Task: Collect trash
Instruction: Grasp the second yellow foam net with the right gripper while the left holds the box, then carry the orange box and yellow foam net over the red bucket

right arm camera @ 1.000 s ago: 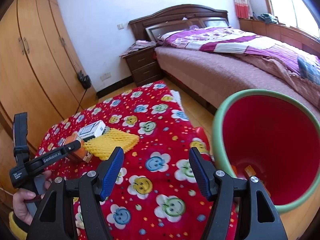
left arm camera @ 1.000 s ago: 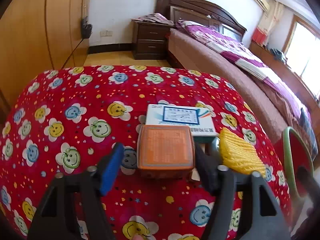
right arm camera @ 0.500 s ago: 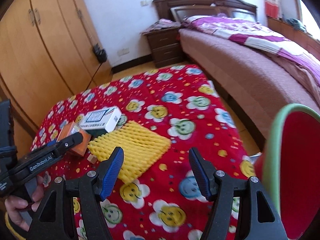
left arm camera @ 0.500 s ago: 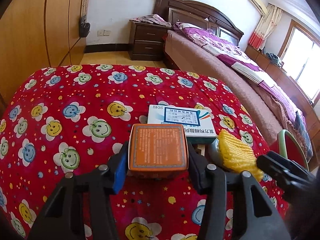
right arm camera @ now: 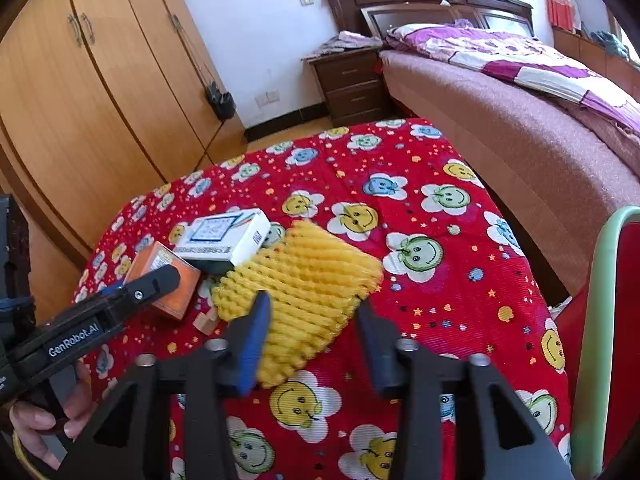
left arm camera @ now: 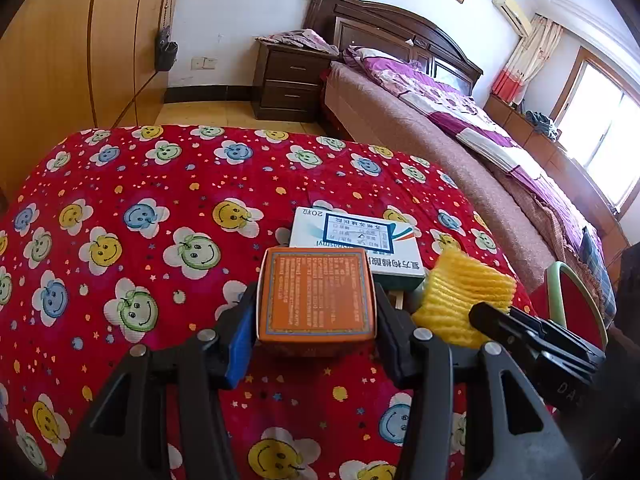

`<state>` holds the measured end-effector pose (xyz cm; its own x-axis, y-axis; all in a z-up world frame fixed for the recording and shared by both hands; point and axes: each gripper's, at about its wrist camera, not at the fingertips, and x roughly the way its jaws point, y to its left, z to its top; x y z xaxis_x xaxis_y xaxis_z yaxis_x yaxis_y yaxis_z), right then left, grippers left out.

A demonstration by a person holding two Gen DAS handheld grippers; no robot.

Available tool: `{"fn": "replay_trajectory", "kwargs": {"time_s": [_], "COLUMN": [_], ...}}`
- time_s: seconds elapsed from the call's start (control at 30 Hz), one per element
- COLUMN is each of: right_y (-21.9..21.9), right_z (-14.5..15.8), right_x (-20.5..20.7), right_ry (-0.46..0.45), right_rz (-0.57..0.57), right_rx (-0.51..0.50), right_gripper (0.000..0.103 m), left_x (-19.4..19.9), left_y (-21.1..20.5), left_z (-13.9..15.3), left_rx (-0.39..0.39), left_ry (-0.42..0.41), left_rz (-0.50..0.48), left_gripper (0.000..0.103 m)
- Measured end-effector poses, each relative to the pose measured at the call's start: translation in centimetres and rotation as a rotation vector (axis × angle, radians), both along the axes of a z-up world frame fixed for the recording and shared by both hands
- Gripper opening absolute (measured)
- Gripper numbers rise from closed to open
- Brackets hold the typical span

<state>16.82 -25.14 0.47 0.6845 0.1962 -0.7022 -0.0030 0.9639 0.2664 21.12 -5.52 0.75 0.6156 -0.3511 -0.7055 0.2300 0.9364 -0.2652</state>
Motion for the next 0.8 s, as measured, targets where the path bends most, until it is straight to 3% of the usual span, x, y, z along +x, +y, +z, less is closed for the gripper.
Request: {"fn": "replay_trajectory", "kwargs": {"time_s": [0.13,0.8], "right_y": [0.0,-3.0], "right_z": [0.5,5.0], "right_x": [-0.6,-9.9], "right_ry": [-0.023,-0.19], "right_rz": [-0.018,-0.206], "right_rx": [0.023,0.053], "right_gripper": [0.013,0.011], "left_x": [-0.5,-4.0], "left_y": [0.1,-1.8], "left_z": [0.3,3.9], "left_rx": [-0.009,-0.049], "left_ry": [-0.011,-0.093], "left_rz": [-0.001,-0.07], "left_gripper": [0.053,0.053]}}
